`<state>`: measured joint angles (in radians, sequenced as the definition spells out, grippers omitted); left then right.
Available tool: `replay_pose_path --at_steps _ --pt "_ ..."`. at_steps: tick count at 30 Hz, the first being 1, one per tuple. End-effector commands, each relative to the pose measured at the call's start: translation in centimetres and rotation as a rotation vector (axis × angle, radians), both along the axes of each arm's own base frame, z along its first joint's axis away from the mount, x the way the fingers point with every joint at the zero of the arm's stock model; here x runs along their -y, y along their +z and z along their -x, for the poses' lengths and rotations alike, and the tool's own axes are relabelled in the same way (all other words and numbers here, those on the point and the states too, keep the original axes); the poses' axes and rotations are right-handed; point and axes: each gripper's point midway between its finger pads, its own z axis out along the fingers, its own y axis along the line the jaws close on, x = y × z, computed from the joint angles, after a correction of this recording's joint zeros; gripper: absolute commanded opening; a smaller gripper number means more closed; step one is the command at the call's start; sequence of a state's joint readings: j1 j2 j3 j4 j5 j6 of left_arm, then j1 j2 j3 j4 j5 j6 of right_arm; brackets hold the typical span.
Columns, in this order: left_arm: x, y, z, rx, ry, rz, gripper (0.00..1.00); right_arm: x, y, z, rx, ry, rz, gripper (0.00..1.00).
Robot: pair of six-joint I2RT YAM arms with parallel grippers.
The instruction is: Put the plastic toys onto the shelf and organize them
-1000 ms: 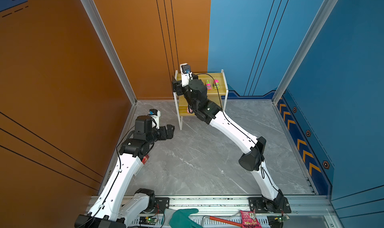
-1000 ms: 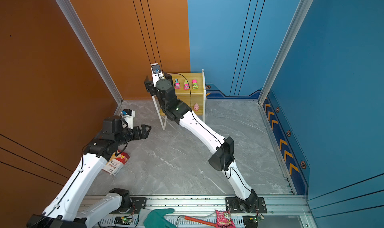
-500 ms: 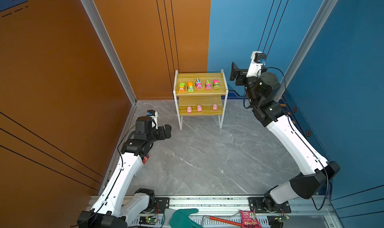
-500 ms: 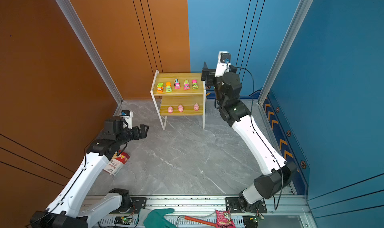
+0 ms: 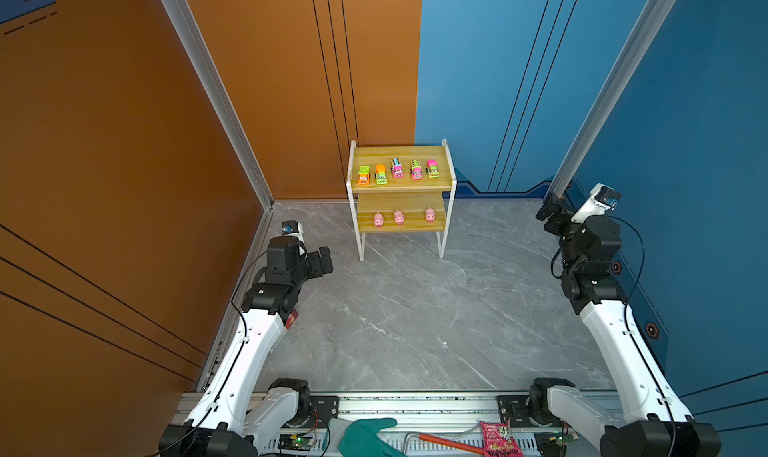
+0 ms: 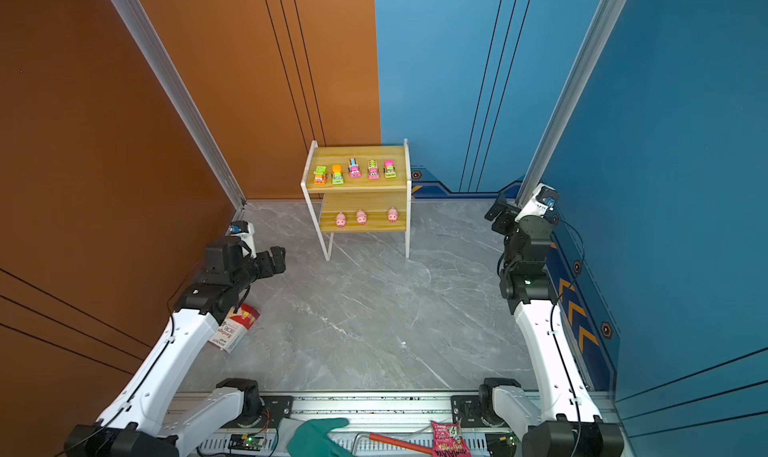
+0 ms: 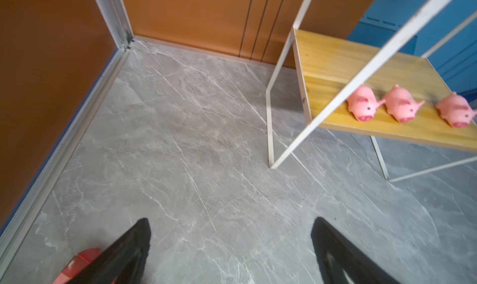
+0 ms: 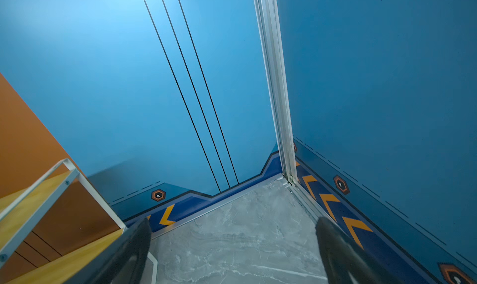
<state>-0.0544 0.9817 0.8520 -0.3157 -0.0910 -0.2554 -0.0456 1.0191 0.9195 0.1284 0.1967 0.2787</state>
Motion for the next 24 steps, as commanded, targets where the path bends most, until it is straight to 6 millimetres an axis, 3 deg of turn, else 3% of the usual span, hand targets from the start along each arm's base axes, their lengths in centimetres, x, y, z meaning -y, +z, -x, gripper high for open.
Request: replay_pose_path --at_steps 1,4,8,13,17,24 --pt "-3.4 1.7 -0.5 0.141 0.168 -0.02 0.98 0.2 -2.1 1.2 -0.01 -0.009 0.007 1.0" --pt "-4.5 0.9 -0.6 0.199 0.206 -0.052 0.98 0.8 -6.0 1.9 -0.081 -0.029 0.032 1.0" --pt "-5.2 -2.1 -0.9 0.166 0.213 -0.105 0.98 0.7 -10.8 1.9 -0.159 -0.02 0.062 1.0" --pt "-5.4 -5.3 -2.1 0.105 0.191 -0.133 0.98 -1.7 -16.8 2.3 -0.253 0.051 0.152 1.0" --pt "-5.3 -6.7 -3.0 0.125 0.156 -0.159 0.98 -2.2 -19.5 2.4 -0.246 0.058 0.196 1.0" --pt "-4.1 -9.3 -4.4 0.181 0.058 -0.139 0.98 -3.6 -23.3 0.7 -0.279 0.122 0.227 1.0"
